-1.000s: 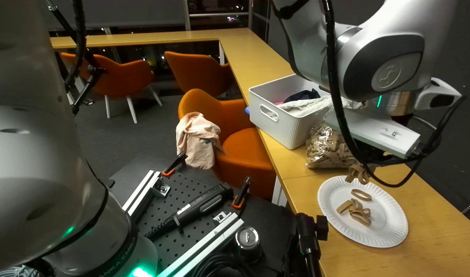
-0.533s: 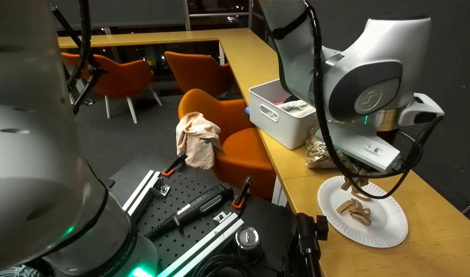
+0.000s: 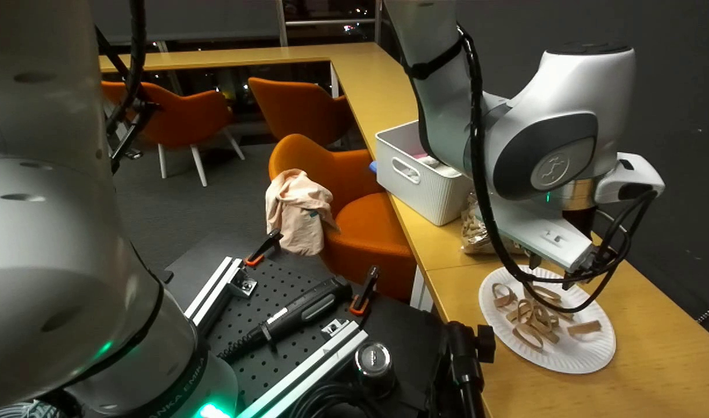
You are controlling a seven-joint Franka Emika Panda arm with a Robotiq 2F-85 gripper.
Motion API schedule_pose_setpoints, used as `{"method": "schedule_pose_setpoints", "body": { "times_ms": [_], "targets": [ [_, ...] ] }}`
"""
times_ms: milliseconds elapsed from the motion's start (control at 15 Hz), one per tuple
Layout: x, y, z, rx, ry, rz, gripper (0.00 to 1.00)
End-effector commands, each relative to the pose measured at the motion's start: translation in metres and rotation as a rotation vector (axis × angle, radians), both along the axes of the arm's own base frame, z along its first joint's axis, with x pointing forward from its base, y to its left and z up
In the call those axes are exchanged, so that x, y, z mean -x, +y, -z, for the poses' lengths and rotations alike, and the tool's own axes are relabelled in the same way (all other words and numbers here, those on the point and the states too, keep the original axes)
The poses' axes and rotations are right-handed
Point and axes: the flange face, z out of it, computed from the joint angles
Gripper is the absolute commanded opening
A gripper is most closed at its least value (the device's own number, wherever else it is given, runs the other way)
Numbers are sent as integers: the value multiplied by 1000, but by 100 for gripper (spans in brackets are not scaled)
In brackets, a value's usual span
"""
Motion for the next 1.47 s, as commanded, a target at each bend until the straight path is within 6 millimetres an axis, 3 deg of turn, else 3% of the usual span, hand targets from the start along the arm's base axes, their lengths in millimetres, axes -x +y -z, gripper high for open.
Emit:
{"method": "schedule_pose_setpoints", "body": {
  "times_ms": [0,133,467,733,933,1000,1200,1400],
  "targets": [
    [-4,-2,-11,29,-17,9,89],
    [-11,-1,-29,31,-31,8,99],
    [-54,11,-89,25,-85,11,100],
    [-100,36,-125,-19,-119,11,100],
    [-115,59,-155,-104,-131,-24,100],
    [-113,50,-131,-56,-125,-6,100],
    [-120,59,-149,-84,-134,-16,100],
    [-119,58,-149,-84,-134,-15,100]
  ]
}}
